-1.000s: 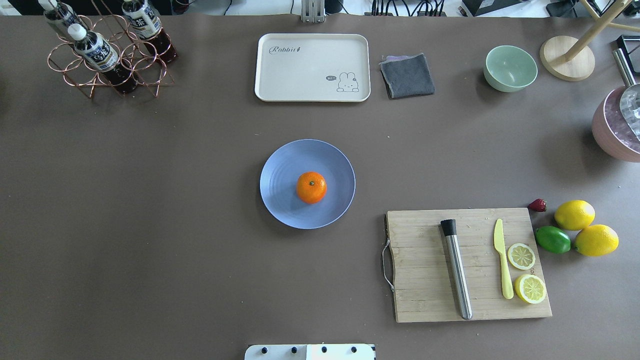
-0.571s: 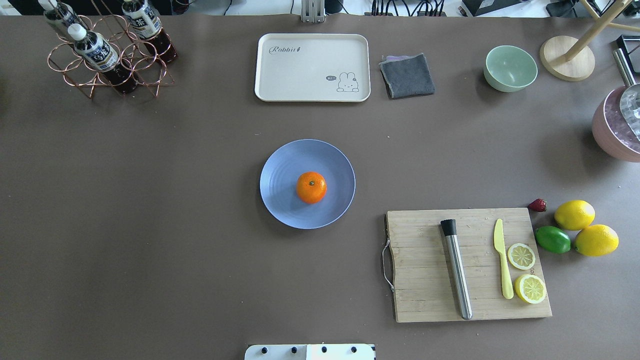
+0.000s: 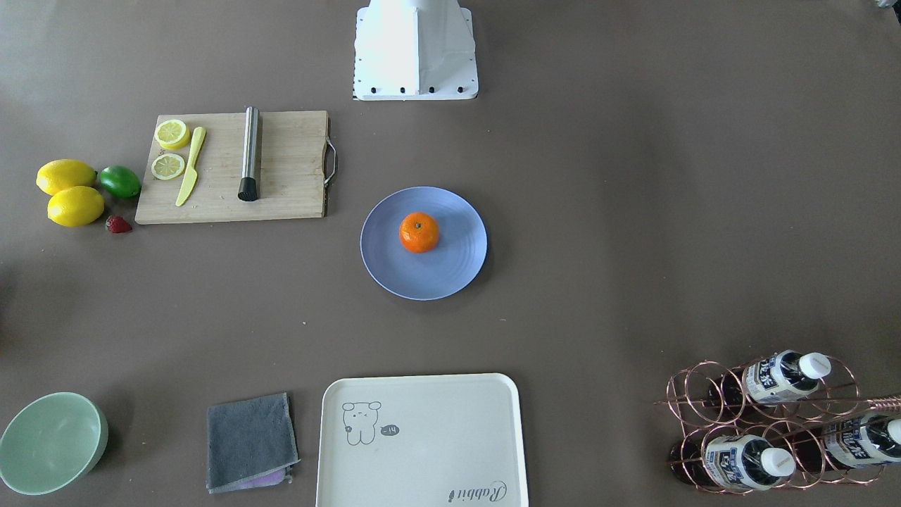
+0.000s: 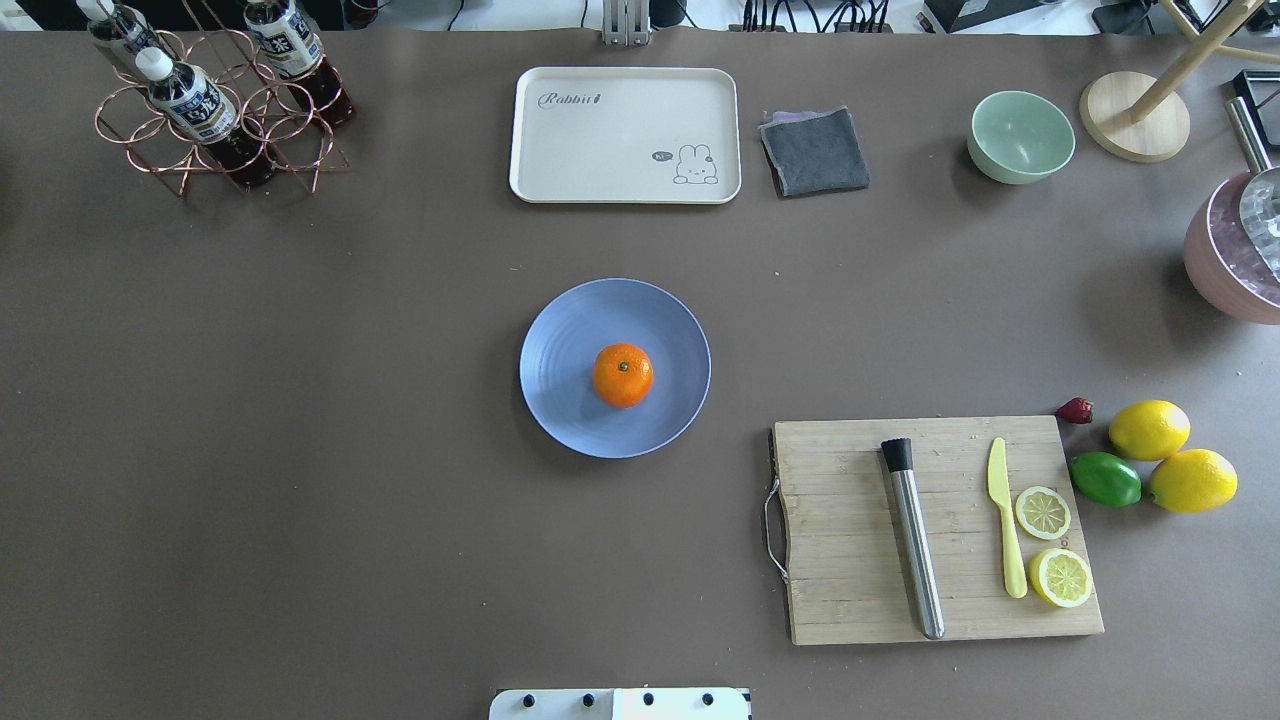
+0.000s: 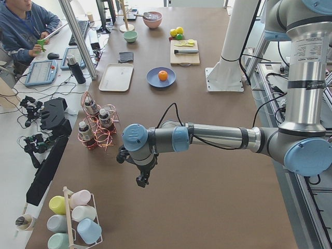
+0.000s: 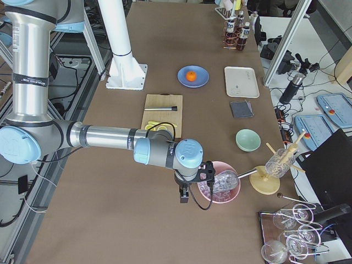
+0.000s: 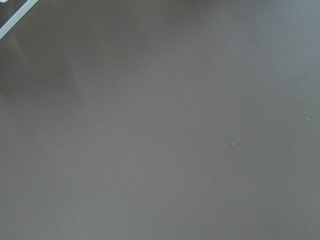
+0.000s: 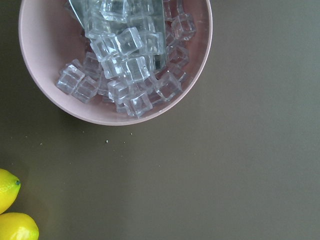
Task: Pick orange to plate
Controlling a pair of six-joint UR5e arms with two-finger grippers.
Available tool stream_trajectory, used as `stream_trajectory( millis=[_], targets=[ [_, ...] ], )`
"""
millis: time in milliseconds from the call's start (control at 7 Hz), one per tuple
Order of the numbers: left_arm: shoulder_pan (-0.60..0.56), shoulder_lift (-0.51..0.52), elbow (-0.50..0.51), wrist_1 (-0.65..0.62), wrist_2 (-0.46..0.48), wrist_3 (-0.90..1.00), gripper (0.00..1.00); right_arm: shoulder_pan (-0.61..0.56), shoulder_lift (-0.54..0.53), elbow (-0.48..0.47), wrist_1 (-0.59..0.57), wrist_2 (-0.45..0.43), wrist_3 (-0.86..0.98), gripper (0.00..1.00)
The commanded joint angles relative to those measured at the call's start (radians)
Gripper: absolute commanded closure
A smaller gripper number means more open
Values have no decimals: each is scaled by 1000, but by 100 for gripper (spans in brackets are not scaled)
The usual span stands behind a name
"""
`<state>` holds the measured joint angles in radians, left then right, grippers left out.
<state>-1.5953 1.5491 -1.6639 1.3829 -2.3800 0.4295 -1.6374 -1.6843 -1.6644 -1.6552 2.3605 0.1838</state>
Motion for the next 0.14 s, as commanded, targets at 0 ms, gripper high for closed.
stream_trajectory(
  millis=[0],
  targets=[
    [0, 0, 3, 1, -1, 0, 2, 1, 0, 0, 0, 0, -1, 0]
  ],
)
